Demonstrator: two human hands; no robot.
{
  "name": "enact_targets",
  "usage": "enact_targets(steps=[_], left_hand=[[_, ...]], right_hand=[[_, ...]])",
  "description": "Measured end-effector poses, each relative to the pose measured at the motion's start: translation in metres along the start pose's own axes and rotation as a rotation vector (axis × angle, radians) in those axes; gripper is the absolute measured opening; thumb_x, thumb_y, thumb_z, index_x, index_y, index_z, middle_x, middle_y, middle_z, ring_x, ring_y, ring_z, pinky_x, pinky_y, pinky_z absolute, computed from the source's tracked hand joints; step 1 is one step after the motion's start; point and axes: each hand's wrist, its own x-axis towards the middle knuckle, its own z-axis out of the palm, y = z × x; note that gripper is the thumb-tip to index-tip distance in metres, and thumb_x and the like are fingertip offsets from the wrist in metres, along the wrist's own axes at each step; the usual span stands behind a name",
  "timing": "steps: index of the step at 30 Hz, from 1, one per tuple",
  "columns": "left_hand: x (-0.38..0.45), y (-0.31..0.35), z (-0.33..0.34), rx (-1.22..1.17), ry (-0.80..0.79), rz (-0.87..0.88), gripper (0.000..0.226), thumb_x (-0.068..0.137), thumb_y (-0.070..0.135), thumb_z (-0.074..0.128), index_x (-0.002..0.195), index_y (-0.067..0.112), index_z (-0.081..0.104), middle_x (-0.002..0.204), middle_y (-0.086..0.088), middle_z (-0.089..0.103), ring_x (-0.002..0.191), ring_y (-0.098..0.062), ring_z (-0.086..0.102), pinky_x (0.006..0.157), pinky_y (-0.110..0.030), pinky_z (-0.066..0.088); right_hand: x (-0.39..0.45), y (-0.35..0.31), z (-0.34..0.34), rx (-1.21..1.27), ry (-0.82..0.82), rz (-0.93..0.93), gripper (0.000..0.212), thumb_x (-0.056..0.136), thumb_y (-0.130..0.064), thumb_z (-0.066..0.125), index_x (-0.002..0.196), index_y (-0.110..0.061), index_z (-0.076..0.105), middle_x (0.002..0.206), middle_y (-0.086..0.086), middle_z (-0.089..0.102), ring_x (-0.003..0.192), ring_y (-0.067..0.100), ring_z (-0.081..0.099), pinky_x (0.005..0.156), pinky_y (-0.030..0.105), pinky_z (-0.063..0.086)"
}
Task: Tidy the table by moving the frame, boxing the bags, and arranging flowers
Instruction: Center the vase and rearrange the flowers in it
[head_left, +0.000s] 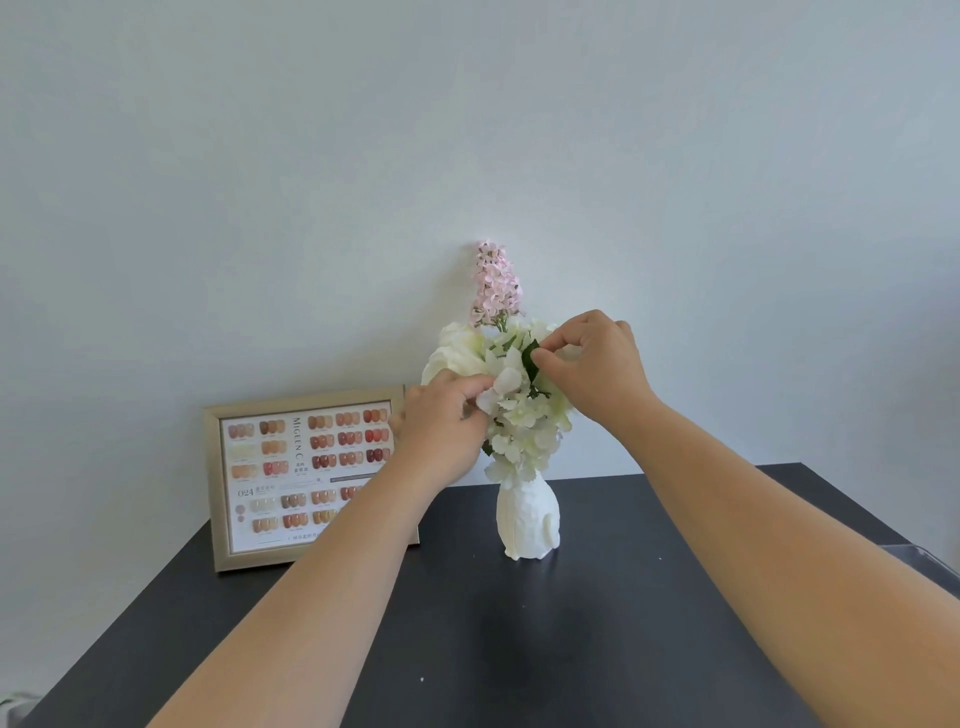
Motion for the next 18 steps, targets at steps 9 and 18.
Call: enact_targets(steps=[9,18], left_hand=[[-0.01,-0.01,0.006,0.15,0.007,0.201,0.045,0.09,0.01,0.048,0.078,0.05,0.063,0.113,0.045,0.05,0.112,-0.008,0.03,0.077,-0.031,0.013],[-0.009,-0.011,0.004,-0.007,-0.059,0.128,0.035,0.089,0.021,0.046,0.105,0.052,0.049,0.102,0.032,0.037,0.099,-0.002,0.021,0.084,-0.033,0.017]], right_hand=[[0.015,0.002,-0.004,-0.05,0.015,0.043,0.017,0.085,-0.027,0.065,0.069,-0.032,0.065,0.1,-0.001,0.065,0.101,0.03,0.057,0.083,0.043,0.052],[0.018,0.001,-0.002,-0.035,-0.025,0.059,0.016,0.085,-0.026,0.064,0.069,-0.029,0.067,0.082,-0.004,0.065,0.083,0.025,0.056,0.062,0.028,0.045]])
